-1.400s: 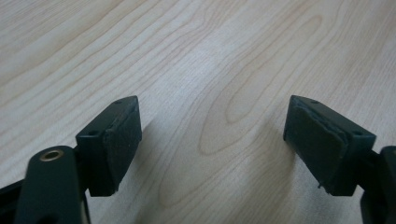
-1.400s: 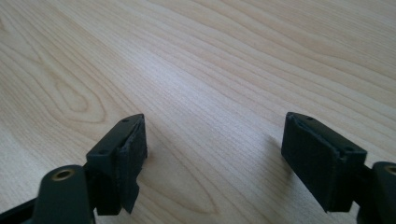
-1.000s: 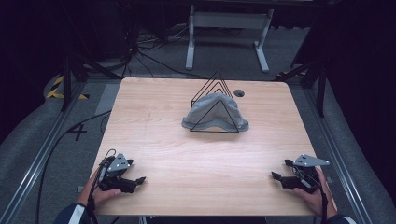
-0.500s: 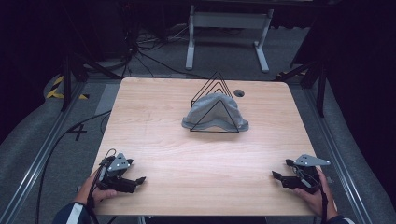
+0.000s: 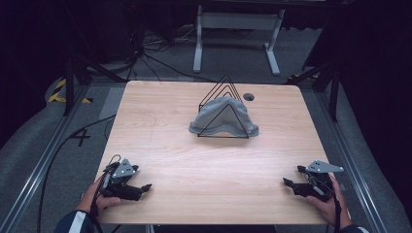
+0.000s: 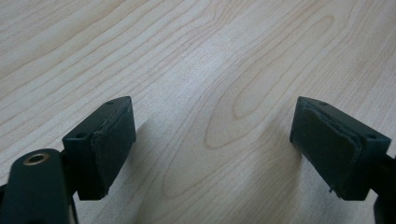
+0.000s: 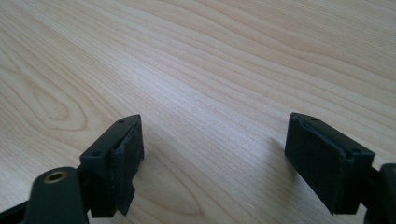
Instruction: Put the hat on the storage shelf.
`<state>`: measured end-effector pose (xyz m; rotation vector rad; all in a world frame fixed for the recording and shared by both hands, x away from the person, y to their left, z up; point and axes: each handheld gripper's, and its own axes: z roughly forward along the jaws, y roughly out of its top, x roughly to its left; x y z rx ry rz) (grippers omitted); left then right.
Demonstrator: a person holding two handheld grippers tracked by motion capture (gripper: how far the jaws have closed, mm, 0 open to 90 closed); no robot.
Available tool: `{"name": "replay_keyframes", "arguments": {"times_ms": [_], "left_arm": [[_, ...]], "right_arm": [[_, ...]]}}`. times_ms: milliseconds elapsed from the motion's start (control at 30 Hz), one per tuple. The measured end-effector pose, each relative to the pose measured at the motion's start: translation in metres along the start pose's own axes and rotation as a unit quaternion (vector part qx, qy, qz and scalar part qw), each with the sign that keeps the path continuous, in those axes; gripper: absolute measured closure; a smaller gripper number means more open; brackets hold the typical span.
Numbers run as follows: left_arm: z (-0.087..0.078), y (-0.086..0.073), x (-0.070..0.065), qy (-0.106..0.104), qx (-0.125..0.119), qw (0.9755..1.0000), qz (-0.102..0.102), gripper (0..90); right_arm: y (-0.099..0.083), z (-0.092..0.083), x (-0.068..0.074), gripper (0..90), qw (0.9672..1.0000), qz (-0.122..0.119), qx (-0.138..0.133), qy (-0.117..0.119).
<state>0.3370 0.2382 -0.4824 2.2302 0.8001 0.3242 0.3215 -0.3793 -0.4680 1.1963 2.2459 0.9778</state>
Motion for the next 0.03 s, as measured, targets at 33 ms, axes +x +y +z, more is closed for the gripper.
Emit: {"name": "replay_keyframes", "arguments": {"times_ms": [33], "left_arm": [[0.0000,0.0000,0.0000,0.000,0.000,1.0000,0.000,14.6]], "right_arm": [[0.0000,-0.0001,-0.0001,20.2,1.0000,0.000,0.000,0.000]]}}
